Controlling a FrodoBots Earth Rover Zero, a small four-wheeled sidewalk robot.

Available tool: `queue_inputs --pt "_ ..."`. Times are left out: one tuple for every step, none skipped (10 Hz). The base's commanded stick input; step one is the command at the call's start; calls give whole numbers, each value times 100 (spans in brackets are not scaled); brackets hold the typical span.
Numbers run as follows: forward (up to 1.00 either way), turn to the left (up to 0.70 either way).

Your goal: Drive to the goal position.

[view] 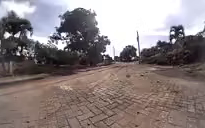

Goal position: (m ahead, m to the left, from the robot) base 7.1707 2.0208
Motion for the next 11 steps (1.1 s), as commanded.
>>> queue_inputs --pt "70 0" --pt "70 0" --pt "70 0" --pt "70 0" --pt "70 0" --pt "70 0" --pt "70 0" --pt "70 0" --pt "70 0" --pt "70 0" --pt "70 -6"
